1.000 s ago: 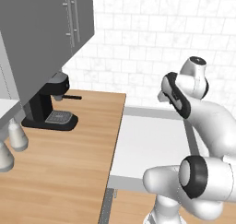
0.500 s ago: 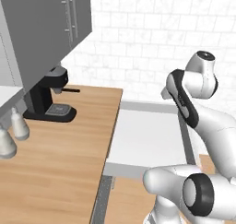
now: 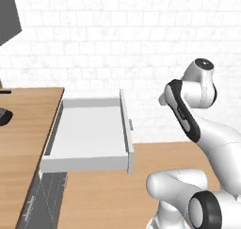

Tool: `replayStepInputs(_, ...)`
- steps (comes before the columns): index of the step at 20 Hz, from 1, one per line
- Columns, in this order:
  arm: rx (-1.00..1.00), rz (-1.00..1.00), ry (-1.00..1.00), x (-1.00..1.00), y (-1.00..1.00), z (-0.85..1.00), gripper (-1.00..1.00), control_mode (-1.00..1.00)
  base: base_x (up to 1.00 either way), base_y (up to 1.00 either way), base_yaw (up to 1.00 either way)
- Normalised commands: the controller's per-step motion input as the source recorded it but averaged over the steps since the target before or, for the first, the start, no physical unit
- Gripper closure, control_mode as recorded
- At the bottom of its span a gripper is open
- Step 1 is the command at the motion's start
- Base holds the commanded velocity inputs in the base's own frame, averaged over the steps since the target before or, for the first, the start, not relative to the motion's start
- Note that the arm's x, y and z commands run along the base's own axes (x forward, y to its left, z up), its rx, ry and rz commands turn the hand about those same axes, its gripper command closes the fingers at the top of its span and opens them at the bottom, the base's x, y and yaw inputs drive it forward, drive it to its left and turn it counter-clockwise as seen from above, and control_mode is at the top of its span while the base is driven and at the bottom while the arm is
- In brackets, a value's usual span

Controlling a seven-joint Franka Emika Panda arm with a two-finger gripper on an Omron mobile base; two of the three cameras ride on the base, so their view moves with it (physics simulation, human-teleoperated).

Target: Take a straw from the drawer in front and place it inside the glass cup on the dining counter.

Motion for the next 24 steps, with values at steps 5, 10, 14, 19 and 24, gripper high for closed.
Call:
replayStepInputs(5,0.0,0.0,0.0,0.0,0.0,0.0,1.0,1.0,0.09,-0.61,-0.73)
replayStepInputs(10,0.0,0.0,0.0,0.0,0.0,0.0,1.0,1.0,0.87,-0.11,-0.51)
replayStepInputs(14,0.0,0.0,0.0,0.0,0.0,0.0,1.0,1.0,1.0,0.23,-0.33)
replayStepInputs(19,0.0,0.0,0.0,0.0,0.0,0.0,1.0,1.0,1.0,0.16,-0.3)
replayStepInputs(24,0.0,0.0,0.0,0.0,0.0,0.0,1.0,1.0,1.0,-0.01,-0.34)
